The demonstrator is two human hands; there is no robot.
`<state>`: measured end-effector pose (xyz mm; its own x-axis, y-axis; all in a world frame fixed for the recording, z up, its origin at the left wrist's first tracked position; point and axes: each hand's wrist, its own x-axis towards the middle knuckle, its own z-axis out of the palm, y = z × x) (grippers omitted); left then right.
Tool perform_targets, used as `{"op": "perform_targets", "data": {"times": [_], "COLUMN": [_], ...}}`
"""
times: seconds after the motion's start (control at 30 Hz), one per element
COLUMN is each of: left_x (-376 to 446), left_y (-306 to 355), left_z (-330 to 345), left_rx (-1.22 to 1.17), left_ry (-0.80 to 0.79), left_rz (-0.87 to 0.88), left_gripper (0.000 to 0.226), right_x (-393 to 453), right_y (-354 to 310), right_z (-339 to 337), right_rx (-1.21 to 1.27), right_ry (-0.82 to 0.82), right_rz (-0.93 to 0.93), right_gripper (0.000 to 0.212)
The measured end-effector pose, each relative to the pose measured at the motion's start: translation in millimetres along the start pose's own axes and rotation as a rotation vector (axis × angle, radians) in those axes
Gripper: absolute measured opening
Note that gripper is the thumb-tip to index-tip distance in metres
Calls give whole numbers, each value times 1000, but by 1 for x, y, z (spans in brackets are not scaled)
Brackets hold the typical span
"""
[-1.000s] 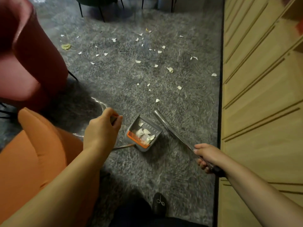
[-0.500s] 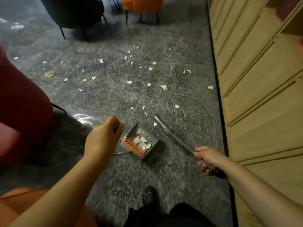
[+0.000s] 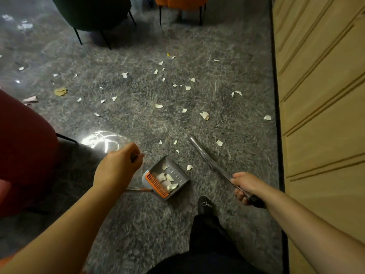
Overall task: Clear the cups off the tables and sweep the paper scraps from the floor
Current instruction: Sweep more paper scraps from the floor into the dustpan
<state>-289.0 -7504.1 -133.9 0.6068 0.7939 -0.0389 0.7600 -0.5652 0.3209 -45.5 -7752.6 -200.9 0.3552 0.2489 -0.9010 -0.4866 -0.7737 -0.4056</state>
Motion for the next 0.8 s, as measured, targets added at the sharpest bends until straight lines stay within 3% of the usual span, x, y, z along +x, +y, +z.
{"op": "perform_targets", "data": {"times": [0.37,0.53,0.8], "left_x": [79,90,91], "left_y": [20,17,18], "left_z": [21,22,24], "left_rx": [91,82,73], "left_ry": [-48,-54,-42], "left_rz": [-133,-239,-235], "left_gripper": [18,21,21], "right_x": [89,117,139], "right_y": [-132,-167,-188], "right_z": [-4,16,35], "right_rx": [-153,-281,-773], "right_ry": [-78,-113,-146], "right_rz": [104,112,-34], "right_gripper": [30,11,32]}}
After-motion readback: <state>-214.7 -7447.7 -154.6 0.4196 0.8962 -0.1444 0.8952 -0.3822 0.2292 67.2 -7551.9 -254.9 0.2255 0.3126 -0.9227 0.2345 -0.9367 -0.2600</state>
